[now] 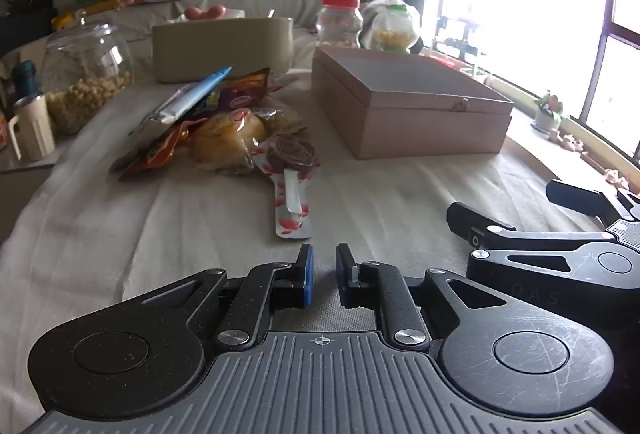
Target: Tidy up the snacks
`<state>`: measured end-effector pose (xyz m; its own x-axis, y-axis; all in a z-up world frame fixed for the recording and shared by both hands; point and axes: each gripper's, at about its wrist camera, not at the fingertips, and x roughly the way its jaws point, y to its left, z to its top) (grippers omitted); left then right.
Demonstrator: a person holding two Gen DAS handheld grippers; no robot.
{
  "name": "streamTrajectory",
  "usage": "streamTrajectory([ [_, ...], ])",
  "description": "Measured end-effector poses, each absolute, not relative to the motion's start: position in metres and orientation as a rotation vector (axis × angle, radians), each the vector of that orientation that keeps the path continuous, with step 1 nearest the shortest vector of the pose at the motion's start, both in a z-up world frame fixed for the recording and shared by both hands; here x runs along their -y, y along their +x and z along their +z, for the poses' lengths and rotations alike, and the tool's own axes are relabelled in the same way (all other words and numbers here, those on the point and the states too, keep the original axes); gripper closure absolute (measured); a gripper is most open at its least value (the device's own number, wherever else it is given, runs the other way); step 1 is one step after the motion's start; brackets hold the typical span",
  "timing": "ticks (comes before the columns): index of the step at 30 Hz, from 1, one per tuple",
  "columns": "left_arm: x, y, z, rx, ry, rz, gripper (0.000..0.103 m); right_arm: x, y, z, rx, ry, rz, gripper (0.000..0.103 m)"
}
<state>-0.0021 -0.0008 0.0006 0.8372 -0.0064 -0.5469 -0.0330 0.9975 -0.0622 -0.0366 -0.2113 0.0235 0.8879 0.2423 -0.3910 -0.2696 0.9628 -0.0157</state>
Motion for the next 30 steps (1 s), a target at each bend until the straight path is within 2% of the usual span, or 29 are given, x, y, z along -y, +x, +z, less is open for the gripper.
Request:
streamTrajectory([
  [30, 0.0029, 0.0029, -0.0028, -0.608, -0.075, 0.024, 0.087, 0.2119, -0.0363, 0.0234, -0.400, -0.067, 0.266, 0.000],
])
